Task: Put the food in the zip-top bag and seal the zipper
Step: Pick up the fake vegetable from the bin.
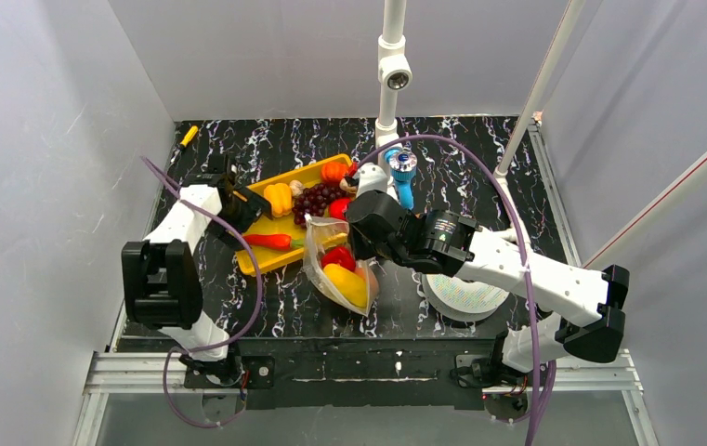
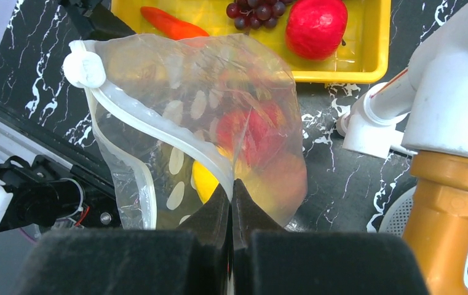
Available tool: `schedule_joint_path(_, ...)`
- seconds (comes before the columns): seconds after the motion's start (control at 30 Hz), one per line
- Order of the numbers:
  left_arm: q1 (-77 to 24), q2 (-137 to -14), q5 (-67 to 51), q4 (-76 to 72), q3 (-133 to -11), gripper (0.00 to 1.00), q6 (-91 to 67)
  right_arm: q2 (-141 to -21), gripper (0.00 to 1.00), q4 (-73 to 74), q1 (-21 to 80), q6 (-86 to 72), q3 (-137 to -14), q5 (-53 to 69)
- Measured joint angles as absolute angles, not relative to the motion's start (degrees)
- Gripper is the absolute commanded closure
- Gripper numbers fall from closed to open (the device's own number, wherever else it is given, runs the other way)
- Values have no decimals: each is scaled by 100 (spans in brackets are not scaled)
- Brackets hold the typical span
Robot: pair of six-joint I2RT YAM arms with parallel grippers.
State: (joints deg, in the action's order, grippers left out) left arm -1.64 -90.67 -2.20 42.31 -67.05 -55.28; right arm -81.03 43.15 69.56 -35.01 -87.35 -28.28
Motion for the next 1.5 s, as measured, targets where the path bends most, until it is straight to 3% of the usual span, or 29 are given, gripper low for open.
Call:
schedule_joint_path(0.47, -105, -10083, -343, 3639, -6738, 28, -6003, -8114, 99, 4565, 6956, -3627, -8941, -2703)
schedule_joint_path(0.77, -134, -10335, -347, 3384, -6744, 60, -5686, -8231, 99, 4676, 6956, -3627, -9052, -2704)
schedule_joint_path(1.17, -108, -10307, -297, 3145, -6757, 88, -5072, -8451, 99, 4675, 6956, -3629, -9070, -2699)
schedule_joint_path(1.5, -155, -9743, -1324, 2417, -6649, 92, -4182, -8698, 99, 4730, 6956, -3627, -9348, -2679)
